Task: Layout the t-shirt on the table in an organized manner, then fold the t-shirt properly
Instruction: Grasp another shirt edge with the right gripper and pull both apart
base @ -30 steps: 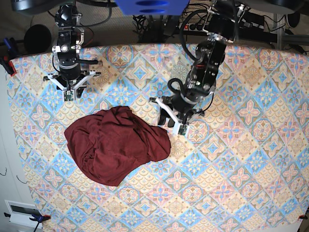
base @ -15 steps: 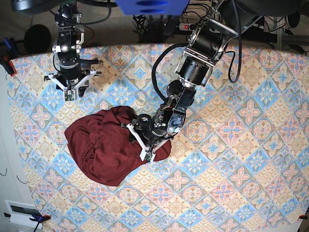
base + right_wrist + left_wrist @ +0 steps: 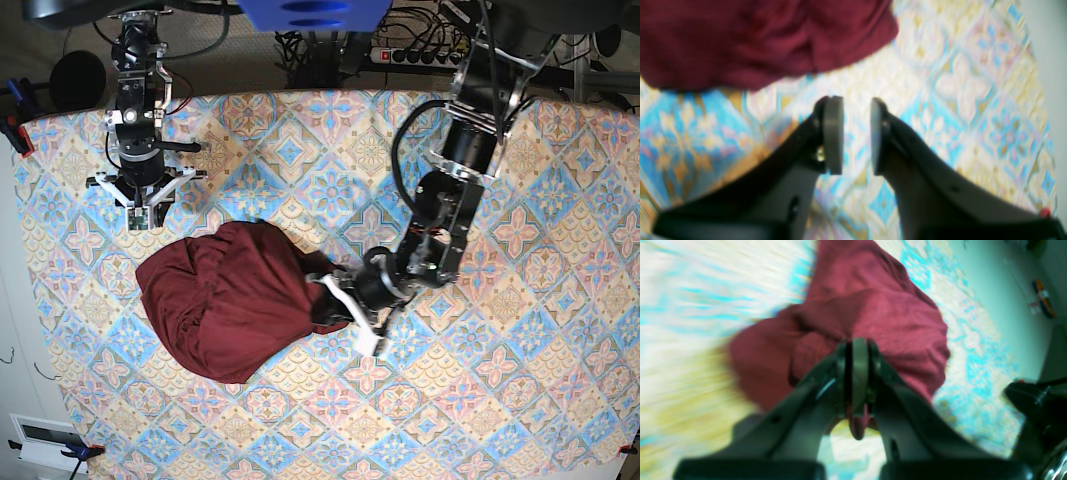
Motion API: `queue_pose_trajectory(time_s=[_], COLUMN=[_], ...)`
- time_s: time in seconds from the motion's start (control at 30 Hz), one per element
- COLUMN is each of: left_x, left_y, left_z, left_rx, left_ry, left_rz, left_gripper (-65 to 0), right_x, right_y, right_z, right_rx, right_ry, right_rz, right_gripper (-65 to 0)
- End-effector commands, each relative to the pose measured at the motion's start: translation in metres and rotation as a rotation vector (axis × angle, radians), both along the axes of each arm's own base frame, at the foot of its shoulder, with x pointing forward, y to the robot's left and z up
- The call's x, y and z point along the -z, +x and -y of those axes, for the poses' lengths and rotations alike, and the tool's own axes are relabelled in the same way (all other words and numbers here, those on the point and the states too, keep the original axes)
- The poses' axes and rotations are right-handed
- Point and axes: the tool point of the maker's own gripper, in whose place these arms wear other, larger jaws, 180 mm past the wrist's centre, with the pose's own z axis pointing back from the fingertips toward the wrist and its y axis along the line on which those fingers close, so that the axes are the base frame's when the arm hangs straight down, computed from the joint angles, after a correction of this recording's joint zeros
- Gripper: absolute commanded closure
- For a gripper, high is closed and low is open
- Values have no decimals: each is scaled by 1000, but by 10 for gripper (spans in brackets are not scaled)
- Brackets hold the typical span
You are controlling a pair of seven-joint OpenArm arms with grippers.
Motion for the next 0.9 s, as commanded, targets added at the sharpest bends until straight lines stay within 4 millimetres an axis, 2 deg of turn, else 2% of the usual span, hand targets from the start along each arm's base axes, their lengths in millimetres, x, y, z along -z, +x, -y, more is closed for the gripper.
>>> queue_pose_trajectory(time_s=[0.0,0.1,0.2,0.37,0.5,0.53,0.6,0.67,0.73,0.8,0.87], left_x=[-22,-30,-44,-63,-63,-63,-58,-50,-40,-41,-40], left_y=[14,28,37,43,45,44,41,36,21,1,-13], left_z=[-23,-92,-147,-208,-261,-269,-265,-246,-225,-194,-175], left_rx=[-45,-167,-265,-369,-490,-506,-493,-421,-348,-285,-247], left_ry=[-15,-14,6,55,59,59,60,91,117,79,56], left_rz=[57,65,95,140,123,119,99,60,27,41,43], left_gripper=[0,0,0,0,0,0,0,0,-1,-52,-115], right_x=[-11,-14,-21,-24,-22,-23,-23,-20,-13,-8,-8], right_y=[5,10,24,31,32,36,47,60,69,78,89], right_z=[2,0,-20,-44,-57,-61,-65,-63,-58,-54,-45], right_rx=[-4,-9,-67,-135,-168,-178,-189,-186,-175,-165,-155], right_ry=[-13,-11,-1,10,20,22,22,17,10,5,-14], right_rz=[40,52,81,90,87,91,97,95,77,66,64], right_gripper=[-79,-64,-72,-105,-141,-157,-187,-215,-231,-241,-241])
